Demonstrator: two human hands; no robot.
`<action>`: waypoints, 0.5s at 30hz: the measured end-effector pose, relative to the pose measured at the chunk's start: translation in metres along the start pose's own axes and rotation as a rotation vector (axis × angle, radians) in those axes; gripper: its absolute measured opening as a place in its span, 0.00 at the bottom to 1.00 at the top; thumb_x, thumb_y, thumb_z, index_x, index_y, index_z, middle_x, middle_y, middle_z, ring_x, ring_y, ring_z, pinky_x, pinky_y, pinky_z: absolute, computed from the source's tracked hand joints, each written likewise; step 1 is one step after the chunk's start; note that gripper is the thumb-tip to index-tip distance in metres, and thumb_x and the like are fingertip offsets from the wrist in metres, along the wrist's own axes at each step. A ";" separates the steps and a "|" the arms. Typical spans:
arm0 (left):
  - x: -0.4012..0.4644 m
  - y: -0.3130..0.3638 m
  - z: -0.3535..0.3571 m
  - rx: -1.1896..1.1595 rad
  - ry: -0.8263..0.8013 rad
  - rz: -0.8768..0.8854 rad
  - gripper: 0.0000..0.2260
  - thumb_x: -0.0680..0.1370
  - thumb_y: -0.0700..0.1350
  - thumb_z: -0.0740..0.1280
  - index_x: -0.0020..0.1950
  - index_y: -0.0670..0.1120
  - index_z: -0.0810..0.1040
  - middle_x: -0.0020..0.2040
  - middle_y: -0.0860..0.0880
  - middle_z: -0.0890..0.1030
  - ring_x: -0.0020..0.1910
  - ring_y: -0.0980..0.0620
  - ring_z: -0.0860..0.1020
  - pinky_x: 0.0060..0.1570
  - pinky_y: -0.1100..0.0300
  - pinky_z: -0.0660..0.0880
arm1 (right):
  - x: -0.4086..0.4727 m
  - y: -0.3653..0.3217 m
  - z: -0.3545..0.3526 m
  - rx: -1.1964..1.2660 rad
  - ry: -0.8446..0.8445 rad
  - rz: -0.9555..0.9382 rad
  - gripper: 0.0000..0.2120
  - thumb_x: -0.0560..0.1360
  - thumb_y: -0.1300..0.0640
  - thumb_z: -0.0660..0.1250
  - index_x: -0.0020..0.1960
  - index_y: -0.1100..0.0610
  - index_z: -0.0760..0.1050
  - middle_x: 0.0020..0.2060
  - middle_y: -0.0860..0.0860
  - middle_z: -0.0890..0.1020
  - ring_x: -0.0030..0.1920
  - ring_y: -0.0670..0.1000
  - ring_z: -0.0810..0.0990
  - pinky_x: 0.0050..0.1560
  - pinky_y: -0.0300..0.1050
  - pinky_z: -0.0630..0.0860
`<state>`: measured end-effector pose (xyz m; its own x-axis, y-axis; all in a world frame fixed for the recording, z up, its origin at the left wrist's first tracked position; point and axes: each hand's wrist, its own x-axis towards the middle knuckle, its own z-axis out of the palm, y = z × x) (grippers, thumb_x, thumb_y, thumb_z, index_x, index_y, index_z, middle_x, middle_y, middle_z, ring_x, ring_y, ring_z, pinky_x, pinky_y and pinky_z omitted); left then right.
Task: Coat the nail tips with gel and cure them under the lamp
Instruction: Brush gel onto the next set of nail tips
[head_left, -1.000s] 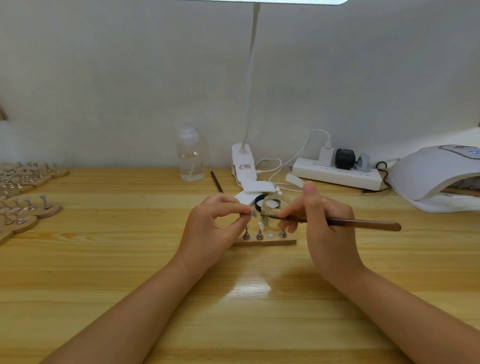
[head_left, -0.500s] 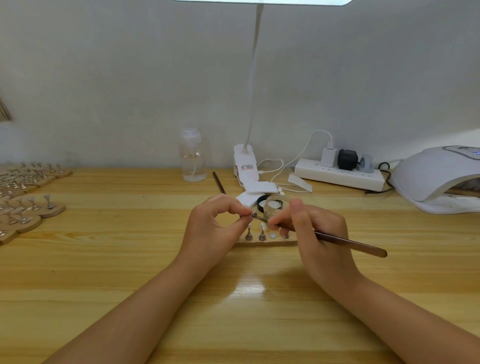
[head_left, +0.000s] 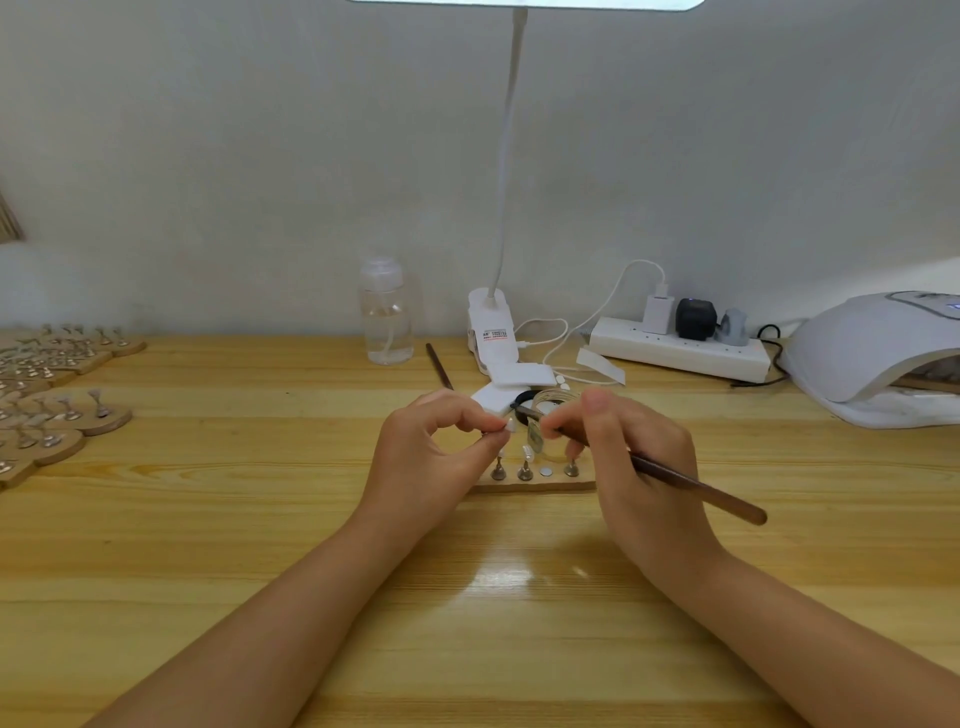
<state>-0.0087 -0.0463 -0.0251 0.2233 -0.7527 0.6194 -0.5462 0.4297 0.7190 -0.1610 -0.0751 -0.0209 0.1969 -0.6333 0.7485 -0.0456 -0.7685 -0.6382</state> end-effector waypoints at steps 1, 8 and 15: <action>0.000 0.000 0.000 0.000 -0.001 0.002 0.12 0.66 0.36 0.74 0.35 0.54 0.79 0.36 0.52 0.80 0.39 0.55 0.77 0.45 0.69 0.72 | 0.000 0.001 0.000 0.014 -0.015 0.018 0.19 0.76 0.49 0.53 0.37 0.54 0.79 0.31 0.43 0.80 0.33 0.37 0.78 0.36 0.26 0.70; 0.000 0.000 0.000 0.007 -0.003 -0.003 0.12 0.66 0.36 0.74 0.35 0.54 0.79 0.36 0.53 0.80 0.39 0.58 0.76 0.44 0.70 0.71 | 0.000 0.000 0.000 0.006 -0.025 0.024 0.19 0.76 0.48 0.53 0.37 0.54 0.79 0.31 0.45 0.81 0.35 0.39 0.79 0.37 0.28 0.72; 0.001 0.000 0.000 0.011 -0.007 -0.006 0.11 0.66 0.37 0.74 0.35 0.54 0.79 0.36 0.53 0.80 0.39 0.57 0.76 0.44 0.70 0.71 | 0.000 -0.001 -0.001 0.007 -0.019 0.042 0.17 0.76 0.48 0.54 0.37 0.50 0.78 0.30 0.45 0.80 0.35 0.39 0.79 0.38 0.28 0.71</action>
<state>-0.0088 -0.0464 -0.0244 0.2211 -0.7584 0.6131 -0.5538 0.4199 0.7190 -0.1621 -0.0744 -0.0203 0.2132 -0.6629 0.7177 -0.0477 -0.7408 -0.6700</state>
